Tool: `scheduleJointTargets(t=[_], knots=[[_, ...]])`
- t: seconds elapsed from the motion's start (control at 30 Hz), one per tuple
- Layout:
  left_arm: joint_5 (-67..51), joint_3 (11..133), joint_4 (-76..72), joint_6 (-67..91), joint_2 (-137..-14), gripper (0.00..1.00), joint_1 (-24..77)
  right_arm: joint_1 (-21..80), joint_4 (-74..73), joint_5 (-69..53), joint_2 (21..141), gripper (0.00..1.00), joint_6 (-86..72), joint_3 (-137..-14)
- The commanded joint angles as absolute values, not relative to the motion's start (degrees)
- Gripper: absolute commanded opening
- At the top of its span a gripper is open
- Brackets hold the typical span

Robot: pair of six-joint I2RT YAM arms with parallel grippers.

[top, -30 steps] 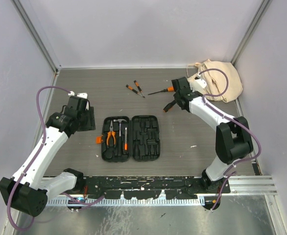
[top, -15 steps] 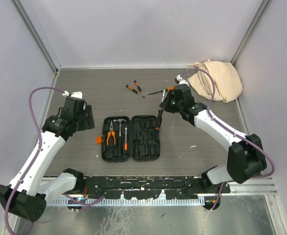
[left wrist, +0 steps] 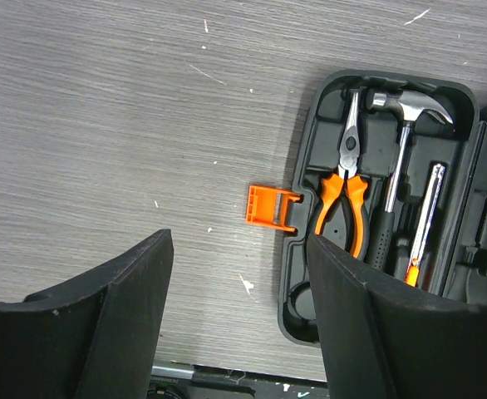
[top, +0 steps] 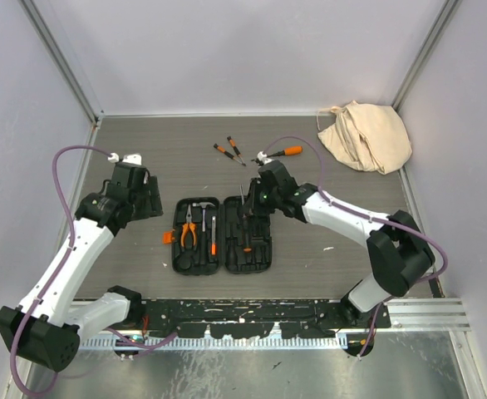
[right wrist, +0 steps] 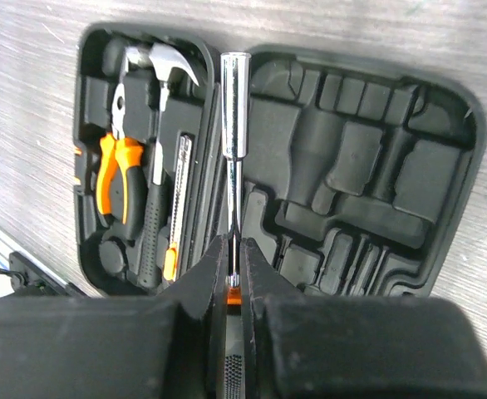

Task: Sort the tools into containers
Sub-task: Place the screwdriver in the storage box.

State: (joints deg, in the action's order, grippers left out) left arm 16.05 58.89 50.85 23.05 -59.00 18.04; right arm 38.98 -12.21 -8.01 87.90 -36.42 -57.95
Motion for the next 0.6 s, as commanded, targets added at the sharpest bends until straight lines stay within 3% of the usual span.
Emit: scheduleJointTargets(t=[0.0,0.57], knots=[[15.6,59.9,48.5,23.1,-58.6,0.66,17.8,41.2,-11.7,-6.4,88.4,0.00,-38.1,-60.0],[15.0,59.7,48.4,23.3,-59.1,0.65,17.8,48.0,-4.9,1.2,91.3,0.01,-47.5,-54.0]])
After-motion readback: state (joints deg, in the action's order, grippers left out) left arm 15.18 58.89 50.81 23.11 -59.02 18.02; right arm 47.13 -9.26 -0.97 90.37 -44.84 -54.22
